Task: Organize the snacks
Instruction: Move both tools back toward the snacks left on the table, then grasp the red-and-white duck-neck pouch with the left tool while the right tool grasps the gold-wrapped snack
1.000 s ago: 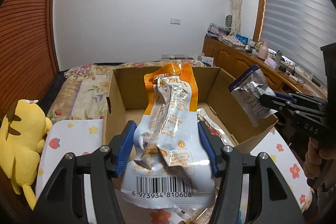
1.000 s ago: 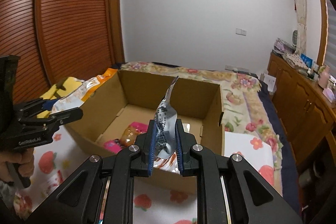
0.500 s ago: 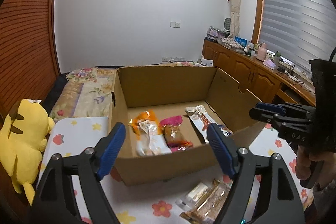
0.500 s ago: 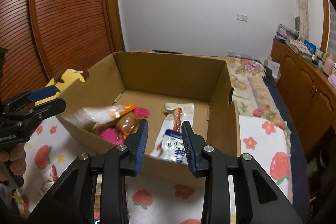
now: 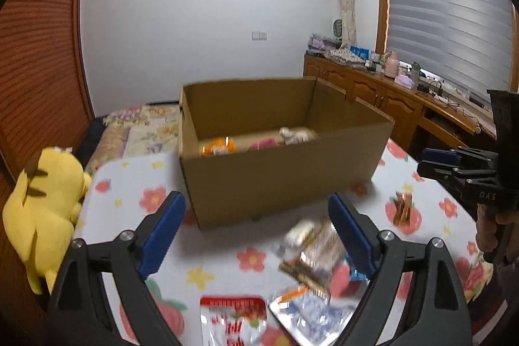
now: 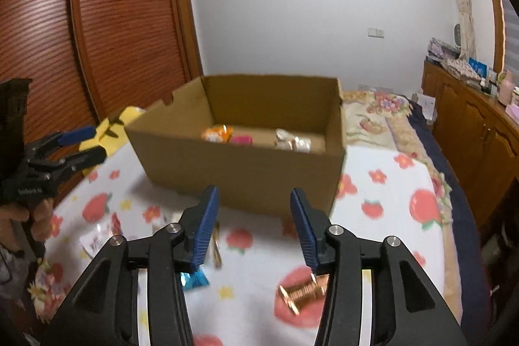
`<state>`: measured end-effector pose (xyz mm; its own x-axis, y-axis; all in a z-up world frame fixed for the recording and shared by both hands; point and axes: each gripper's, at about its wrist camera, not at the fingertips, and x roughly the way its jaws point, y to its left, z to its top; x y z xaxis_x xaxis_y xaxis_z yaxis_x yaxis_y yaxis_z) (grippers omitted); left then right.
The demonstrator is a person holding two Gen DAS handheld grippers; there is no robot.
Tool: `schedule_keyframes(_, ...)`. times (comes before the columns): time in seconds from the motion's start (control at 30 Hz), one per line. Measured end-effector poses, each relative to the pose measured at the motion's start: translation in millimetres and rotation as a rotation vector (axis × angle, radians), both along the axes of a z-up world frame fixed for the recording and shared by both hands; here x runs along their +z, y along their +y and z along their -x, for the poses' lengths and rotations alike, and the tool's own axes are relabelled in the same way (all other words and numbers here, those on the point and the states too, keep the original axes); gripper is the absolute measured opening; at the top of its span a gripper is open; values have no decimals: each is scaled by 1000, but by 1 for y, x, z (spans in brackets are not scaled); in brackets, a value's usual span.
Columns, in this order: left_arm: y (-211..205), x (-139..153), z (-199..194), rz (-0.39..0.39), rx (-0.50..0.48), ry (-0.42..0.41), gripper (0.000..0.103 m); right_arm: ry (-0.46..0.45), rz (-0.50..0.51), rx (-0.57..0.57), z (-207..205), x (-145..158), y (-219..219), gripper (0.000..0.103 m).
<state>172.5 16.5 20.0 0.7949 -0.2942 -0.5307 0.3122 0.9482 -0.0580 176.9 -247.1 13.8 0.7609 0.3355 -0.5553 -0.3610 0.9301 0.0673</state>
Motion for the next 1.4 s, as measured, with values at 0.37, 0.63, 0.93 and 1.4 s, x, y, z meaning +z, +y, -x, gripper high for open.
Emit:
schedule_keyframes(0.37,26,-53,21,-10,55,121,90,116,35,-58,15,-54,-32,51)
schedule_keyframes(0.63,37,-73,28,-4,79,161,90,202,18,-82,6,-74,-44,51)
schedule_keyframes(0.93,37,-79,30,-24,74,170,90,278,-8,-95,-11,-86,-51,51)
schedule_keyframes(1.4,29,-90,25,-76,70,218,90,268,105,-100,-25,-96,-33,54)
